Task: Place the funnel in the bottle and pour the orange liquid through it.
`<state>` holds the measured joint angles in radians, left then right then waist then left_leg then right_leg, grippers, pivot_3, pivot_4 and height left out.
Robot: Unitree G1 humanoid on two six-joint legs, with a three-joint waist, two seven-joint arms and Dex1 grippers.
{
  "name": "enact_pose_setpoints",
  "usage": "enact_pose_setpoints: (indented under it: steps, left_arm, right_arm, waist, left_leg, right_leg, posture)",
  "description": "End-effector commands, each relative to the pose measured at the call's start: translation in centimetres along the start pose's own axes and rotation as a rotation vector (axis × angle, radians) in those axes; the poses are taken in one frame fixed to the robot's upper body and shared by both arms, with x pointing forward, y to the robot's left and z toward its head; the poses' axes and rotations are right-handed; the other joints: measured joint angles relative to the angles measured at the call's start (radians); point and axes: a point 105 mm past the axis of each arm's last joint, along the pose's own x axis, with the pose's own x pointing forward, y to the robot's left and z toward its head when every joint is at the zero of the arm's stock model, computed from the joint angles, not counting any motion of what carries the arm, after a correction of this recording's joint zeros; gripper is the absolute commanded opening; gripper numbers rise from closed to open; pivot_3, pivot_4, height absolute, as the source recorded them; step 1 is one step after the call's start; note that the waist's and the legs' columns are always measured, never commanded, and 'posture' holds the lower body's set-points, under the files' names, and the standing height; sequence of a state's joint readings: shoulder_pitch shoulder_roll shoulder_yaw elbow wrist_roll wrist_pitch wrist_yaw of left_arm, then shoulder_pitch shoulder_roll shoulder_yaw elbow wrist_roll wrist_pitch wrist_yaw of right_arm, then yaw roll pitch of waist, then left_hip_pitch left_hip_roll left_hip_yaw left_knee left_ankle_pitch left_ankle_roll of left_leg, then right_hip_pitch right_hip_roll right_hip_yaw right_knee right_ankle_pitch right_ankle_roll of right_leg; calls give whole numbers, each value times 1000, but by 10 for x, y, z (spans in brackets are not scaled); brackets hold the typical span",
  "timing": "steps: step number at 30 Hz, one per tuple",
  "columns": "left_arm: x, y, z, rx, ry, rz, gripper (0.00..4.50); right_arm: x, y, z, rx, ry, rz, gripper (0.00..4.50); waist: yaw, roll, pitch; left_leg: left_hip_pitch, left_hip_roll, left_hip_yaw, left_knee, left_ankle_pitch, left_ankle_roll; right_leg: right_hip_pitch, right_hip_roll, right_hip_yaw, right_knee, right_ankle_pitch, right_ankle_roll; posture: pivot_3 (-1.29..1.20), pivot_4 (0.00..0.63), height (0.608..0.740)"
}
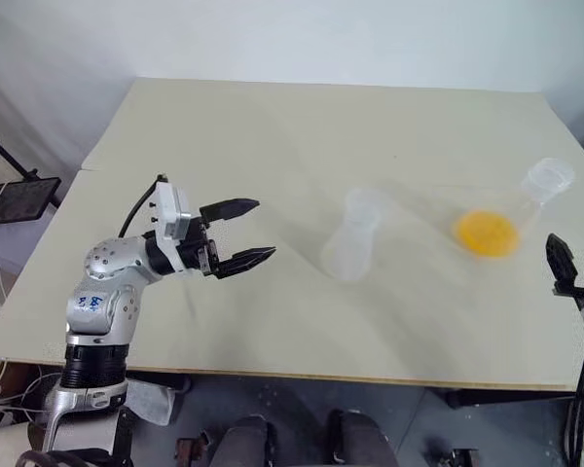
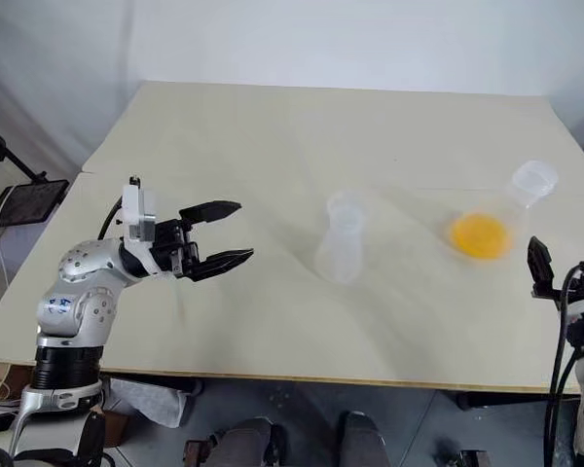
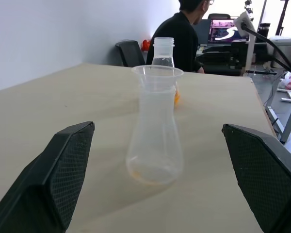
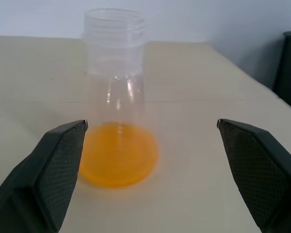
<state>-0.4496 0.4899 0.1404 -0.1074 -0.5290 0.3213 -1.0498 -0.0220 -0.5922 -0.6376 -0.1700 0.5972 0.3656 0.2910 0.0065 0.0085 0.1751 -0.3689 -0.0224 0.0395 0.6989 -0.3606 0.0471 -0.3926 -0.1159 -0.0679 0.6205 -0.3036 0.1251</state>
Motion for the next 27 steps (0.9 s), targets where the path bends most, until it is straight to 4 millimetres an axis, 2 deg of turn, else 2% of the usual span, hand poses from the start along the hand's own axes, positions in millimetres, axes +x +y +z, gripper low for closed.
enact_pose_setpoints:
  steps: [1, 9, 15, 25, 27]
  left_arm:
    - [0, -7, 9, 22, -27, -5, 4491]
    - [4, -13, 8, 15, -34, -8, 4491]
    - [4, -12, 9, 24, -33, -8, 4491]
    - [2, -12, 9, 34, -24, -11, 4491]
    - [1, -12, 8, 37, -22, -9, 4500]
  right_arm:
    - [15, 2, 13, 11, -12, 3, 4500]
    - [54, 11, 16, 68, -12, 19, 4500]
    - [73, 17, 16, 68, -15, 32, 4500]
    - [97, 20, 28, 81, -86, 45, 4500]
    - [99, 21, 28, 83, -87, 53, 4109]
  waist:
    - [-2, 0, 0]
    - [-6, 0, 0]
    - [-7, 0, 0]
    - [-8, 0, 0]
    - [-8, 0, 0]
  left_leg:
    - [0, 0, 0, 0, 0, 0]
    - [0, 0, 0, 0, 0, 0]
    - [-1, 0, 0, 0, 0, 0]
    - [-1, 0, 0, 0, 1, 0]
    - [-1, 0, 0, 0, 1, 0]
  right_leg:
    - [0, 0, 0, 0, 0, 0]
    - [0, 1, -1, 0, 0, 0]
    - [0, 2, -2, 0, 0, 0]
    - [0, 2, -4, 0, 0, 0]
    - [0, 2, -4, 0, 0, 0]
  posture:
    - [0, 150, 740]
    - [0, 150, 740]
    - [0, 150, 740]
    - [0, 150, 740]
    - [0, 150, 740]
